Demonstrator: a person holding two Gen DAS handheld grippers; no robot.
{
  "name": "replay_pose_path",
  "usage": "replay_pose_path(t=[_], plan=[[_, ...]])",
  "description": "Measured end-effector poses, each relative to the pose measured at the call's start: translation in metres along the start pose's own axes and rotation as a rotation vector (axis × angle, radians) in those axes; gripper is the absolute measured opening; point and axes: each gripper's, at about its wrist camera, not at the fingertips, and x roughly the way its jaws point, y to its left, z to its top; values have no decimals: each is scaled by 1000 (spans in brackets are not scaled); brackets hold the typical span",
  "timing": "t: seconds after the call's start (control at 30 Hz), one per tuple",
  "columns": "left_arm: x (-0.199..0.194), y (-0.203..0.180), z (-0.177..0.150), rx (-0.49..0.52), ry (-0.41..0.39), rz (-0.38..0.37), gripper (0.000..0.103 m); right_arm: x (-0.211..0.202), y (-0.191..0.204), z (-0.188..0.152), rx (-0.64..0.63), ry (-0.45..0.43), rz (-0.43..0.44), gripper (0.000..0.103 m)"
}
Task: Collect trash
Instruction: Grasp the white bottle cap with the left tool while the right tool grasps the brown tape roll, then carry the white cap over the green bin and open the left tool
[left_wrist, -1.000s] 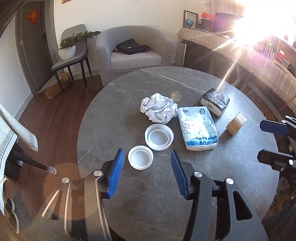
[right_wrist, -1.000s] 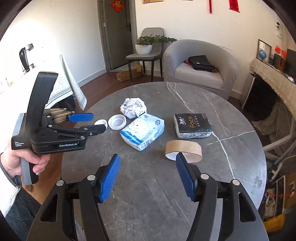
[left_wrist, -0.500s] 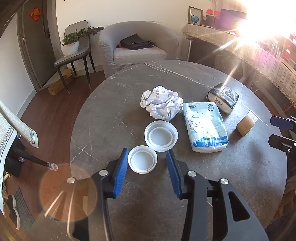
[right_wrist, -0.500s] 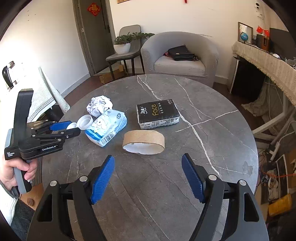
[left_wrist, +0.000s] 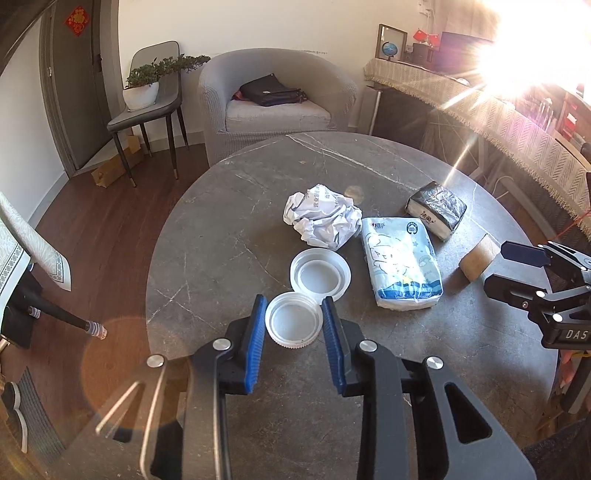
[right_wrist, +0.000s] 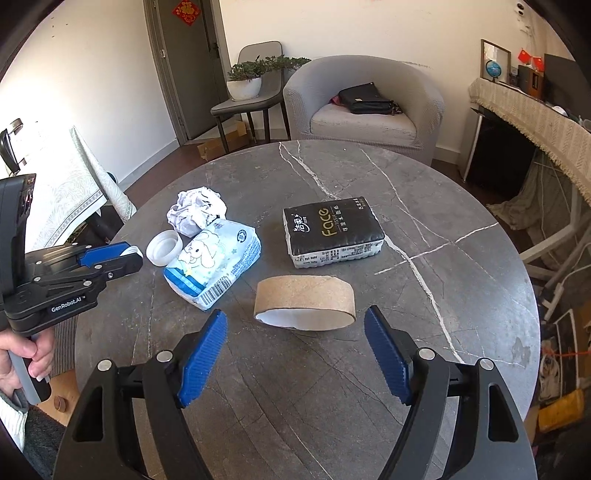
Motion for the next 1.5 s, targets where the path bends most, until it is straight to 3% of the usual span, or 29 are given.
replay_pose_path(t=[0.27,0.37,0.57,0.9,1.5], plan=[[-13,15,0,-15,-15,-10,33,15,5,6,-4,19,-59,77],[-18,21,-2,-24,-17,-19,33,20,10,8,-12,28,-71,63],[-28,32,-7,-32,-21,-24,33,10,27,15,-53,-7,-120,62],[-42,65,-20,-76,-19,2,33,-3,73,35,-98,-54,-18,62],[-71,130,-53,-162,4,58,33,5,165,36,-214,-29,183,62]])
